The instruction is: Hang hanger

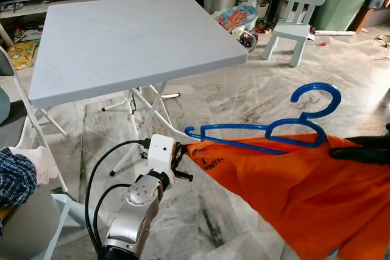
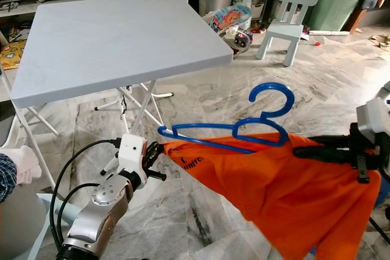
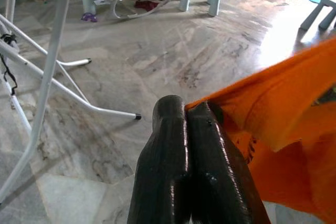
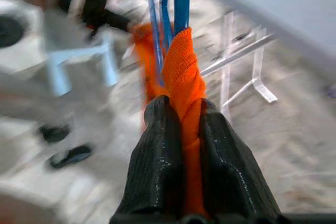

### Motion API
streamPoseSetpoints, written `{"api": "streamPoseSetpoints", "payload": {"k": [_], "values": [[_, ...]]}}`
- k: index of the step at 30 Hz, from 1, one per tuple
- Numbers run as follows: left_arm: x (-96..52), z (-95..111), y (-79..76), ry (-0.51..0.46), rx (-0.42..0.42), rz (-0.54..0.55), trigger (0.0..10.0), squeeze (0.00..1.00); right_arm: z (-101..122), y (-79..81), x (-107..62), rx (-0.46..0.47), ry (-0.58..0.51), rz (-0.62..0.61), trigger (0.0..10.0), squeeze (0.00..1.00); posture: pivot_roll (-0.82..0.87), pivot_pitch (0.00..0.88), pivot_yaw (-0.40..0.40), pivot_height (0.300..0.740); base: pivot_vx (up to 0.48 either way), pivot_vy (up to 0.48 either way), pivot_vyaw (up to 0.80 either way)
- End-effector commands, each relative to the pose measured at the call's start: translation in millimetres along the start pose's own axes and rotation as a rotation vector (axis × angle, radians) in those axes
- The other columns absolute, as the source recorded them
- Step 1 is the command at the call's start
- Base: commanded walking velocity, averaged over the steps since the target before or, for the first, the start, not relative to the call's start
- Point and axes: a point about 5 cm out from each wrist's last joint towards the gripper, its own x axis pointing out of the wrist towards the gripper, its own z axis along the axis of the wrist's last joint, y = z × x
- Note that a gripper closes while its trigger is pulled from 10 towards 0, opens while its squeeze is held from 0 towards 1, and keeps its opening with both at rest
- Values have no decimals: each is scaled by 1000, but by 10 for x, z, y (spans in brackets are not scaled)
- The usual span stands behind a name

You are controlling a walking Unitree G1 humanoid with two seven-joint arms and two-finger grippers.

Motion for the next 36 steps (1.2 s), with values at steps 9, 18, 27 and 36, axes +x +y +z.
{"api": "streamPoseSetpoints", "payload": {"k": [9,18,27,36], "values": [[-104,-170,42,58,82,-13,10000,1000,-48,39,657,30,-155,-285,10000,0,-26,51,-33,740,0,0,0],[-103,-132,-63,-1,241,-102,10000,1000,-218,29,965,19,-45,-340,10000,0,-21,46,-30,740,0,0,0],[-155,-35,-186,-99,279,-229,10000,1000,-455,-49,1023,-252,226,-288,10000,0,-8,37,-32,740,0,0,0],[-254,154,-238,-202,245,-425,10000,1000,-554,-5,1139,-310,277,-26,10000,0,15,29,-31,740,0,0,0]]}}
